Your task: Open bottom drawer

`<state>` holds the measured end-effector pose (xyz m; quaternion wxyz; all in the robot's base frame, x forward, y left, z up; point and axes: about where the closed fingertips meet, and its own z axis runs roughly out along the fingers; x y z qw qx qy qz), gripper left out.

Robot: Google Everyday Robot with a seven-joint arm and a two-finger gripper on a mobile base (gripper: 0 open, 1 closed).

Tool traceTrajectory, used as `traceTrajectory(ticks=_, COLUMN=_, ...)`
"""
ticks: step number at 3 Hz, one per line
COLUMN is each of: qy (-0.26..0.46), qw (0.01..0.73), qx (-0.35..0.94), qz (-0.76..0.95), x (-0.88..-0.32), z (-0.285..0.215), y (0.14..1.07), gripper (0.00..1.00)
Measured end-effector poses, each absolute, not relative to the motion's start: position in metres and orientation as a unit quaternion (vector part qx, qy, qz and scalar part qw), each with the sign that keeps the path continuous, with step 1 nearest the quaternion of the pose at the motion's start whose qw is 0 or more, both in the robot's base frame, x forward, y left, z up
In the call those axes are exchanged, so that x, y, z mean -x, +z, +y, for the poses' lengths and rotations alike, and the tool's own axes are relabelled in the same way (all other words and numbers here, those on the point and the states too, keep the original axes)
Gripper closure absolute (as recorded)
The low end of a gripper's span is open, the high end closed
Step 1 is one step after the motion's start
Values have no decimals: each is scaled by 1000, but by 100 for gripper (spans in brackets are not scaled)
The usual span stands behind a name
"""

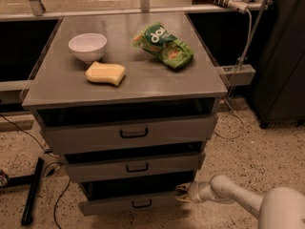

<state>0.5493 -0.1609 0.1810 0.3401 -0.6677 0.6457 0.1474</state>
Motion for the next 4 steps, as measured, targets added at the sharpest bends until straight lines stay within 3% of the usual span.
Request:
traceTrajectory(ticks=1, qy=142, qw=357, qx=669, qz=637, x=-536, z=-161, y=195, gripper=100)
traceTrajectory(ticks=2, qy=119, qw=374, qx=675, qz=625, x=-543, z=-163, y=209, gripper=100)
traceTrajectory(ticks=3, qy=119, qw=384, qx=663, qz=631, x=-503, z=-173, y=212, gripper=100)
traceTrajectory(ticks=4, qy=135, qw=383, qx=645, qz=648, x=-458, z=-182, y=206, gripper=81)
